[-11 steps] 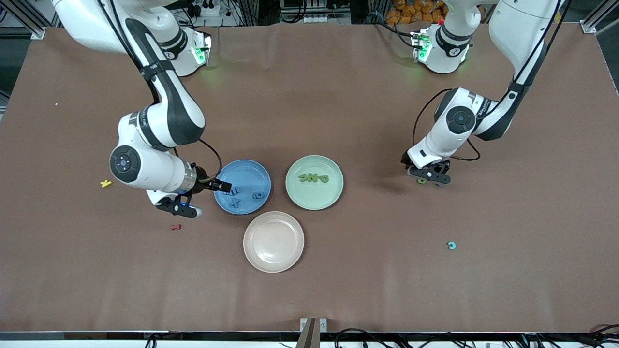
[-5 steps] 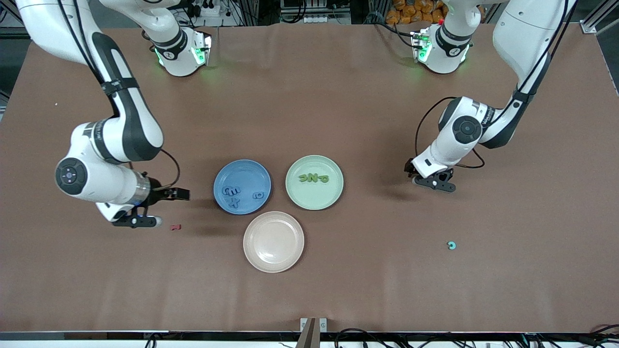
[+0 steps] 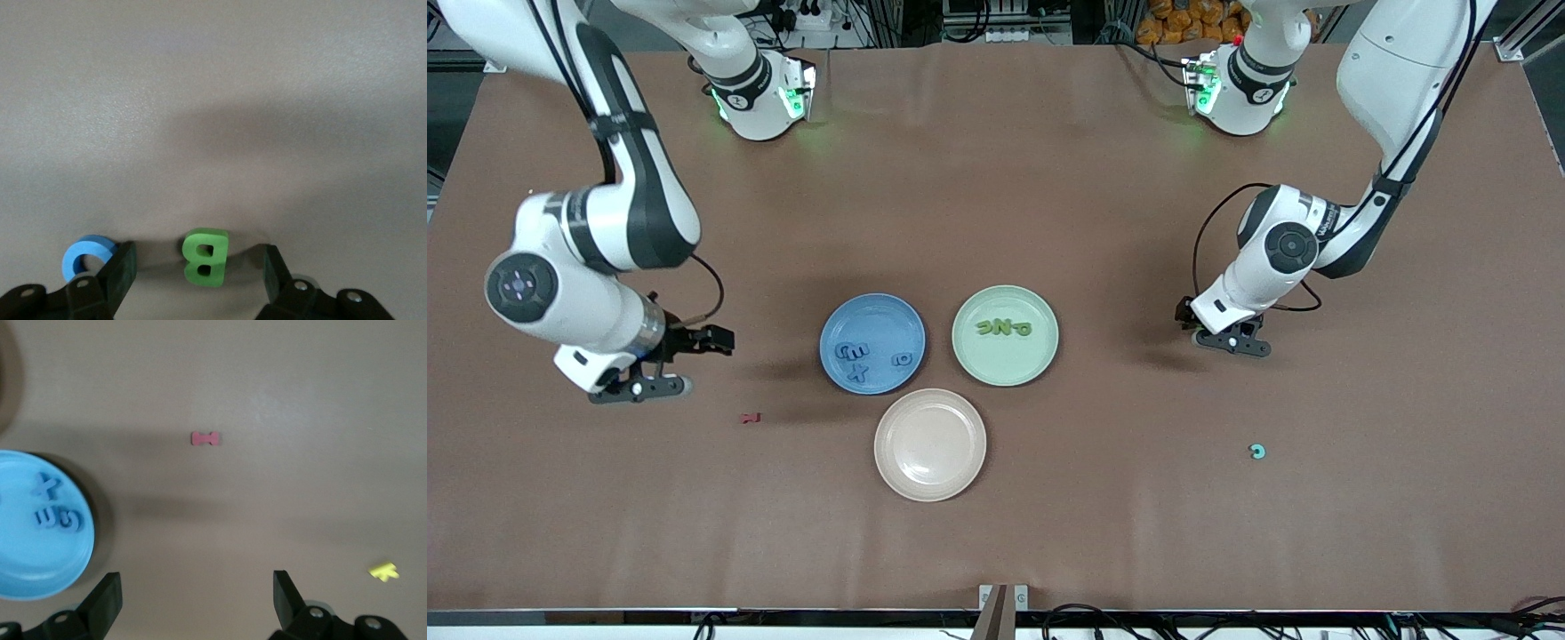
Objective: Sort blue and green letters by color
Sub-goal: 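Carry the green B to the green plate while the right returns to rest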
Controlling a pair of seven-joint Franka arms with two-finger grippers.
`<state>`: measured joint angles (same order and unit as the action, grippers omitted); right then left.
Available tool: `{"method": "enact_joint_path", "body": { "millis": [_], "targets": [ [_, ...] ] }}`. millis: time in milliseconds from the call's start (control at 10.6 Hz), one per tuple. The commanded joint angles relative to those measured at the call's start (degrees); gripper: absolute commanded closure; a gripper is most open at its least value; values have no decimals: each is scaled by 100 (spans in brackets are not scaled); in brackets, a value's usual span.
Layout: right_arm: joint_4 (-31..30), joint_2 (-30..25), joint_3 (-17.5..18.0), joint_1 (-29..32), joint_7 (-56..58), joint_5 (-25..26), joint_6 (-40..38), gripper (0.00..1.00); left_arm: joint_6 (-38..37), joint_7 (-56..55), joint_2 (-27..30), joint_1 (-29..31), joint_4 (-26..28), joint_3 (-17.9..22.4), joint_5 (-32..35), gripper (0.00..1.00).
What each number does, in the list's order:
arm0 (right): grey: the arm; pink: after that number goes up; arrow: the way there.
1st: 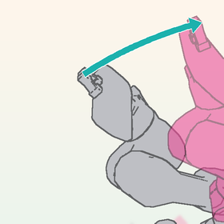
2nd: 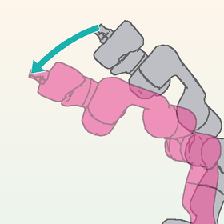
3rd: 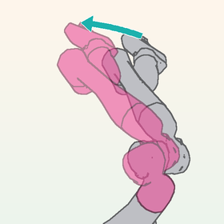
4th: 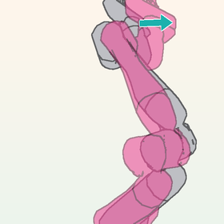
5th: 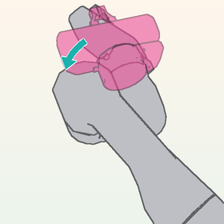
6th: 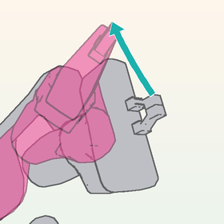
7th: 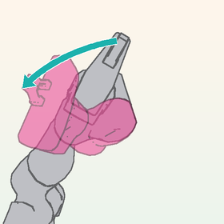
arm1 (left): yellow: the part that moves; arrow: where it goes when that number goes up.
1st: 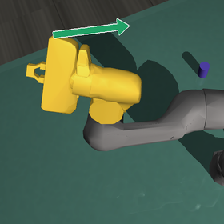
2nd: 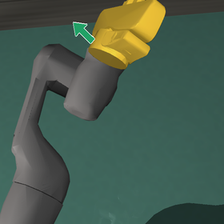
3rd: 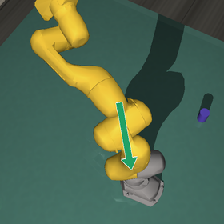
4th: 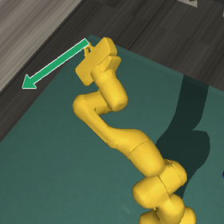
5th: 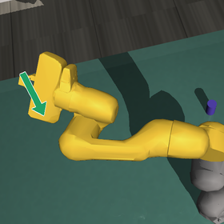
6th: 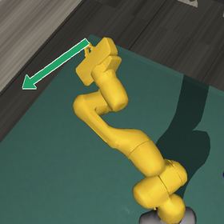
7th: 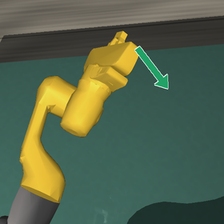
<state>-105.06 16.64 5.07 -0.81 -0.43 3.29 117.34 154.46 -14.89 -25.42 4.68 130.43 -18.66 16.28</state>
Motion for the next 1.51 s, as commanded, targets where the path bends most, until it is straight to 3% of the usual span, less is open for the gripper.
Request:
{"method": "enact_joint_path", "body": {
  "millis": [0,283,472,660,1132,1415],
  "targets": [
    [-919,-1458,90,99,130,136,-44,0,-3,-347,28,15,-9,-76,112,17],
    [-579,-1831,126,353,657,119,-596,0,-30,-348,37,24,9,-85,103,29],
    [-70,-1805,108,433,693,75,-1246,0,-30,-330,28,15,9,-85,103,60],
    [388,-1778,73,415,632,49,-1477,0,-82,-348,28,-11,-9,-94,103,100],
    [1100,-1647,82,416,692,-488,-2435,0,-416,-339,90,-29,-324,-268,95,100],
    [1705,-1646,73,257,764,-435,-3502,0,-995,-409,-68,-160,-1297,-822,-256,100]
  ]
}}
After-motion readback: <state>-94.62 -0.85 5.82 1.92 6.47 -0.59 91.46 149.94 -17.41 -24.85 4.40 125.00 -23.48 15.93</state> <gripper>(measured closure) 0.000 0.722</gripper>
